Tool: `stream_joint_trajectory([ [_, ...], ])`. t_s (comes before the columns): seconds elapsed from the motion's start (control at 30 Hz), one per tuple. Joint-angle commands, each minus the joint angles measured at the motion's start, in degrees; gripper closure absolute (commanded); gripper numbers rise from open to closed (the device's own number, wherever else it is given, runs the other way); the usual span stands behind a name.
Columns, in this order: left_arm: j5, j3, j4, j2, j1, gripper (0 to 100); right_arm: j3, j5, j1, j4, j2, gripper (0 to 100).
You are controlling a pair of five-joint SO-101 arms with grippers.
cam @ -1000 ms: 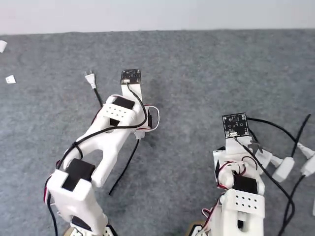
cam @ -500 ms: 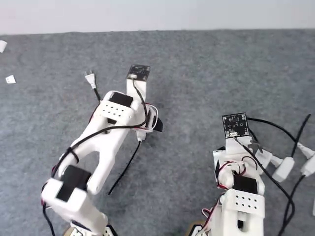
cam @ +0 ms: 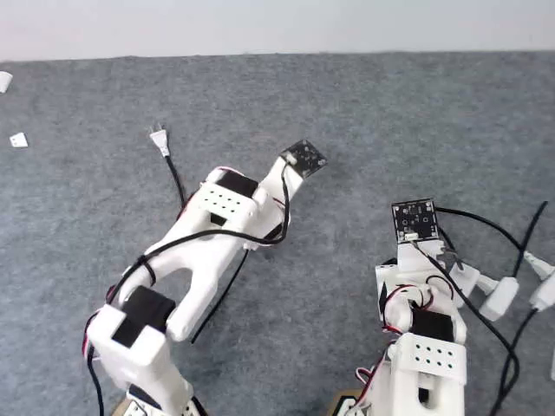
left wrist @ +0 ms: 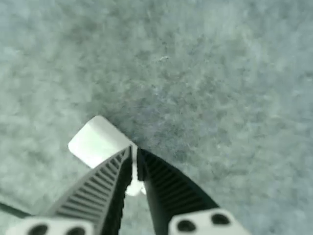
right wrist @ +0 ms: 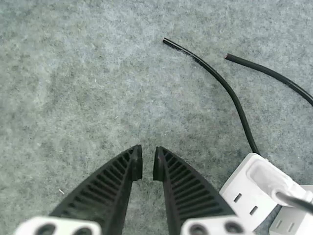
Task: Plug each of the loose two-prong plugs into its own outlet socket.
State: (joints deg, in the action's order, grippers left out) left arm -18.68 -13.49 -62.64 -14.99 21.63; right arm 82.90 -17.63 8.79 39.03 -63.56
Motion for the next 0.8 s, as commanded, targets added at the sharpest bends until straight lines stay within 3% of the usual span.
stream_joint_trajectory([
  [0.0, -0.18, 2.33, 4.22, -0.53, -1.14, 99, -0.53, -0.62, -0.31, -0.13, -0.66, 94.5],
  [0.53, -0.09, 1.80, 4.92, -1.23, -12.04, 99, -0.53, -0.62, -0.31, -0.13, -0.66, 94.4],
  [0.77, -0.18, -4.26, 7.47, 0.00, -12.40, 99, -0.53, -0.62, -0.31, -0.13, -0.66, 94.4],
])
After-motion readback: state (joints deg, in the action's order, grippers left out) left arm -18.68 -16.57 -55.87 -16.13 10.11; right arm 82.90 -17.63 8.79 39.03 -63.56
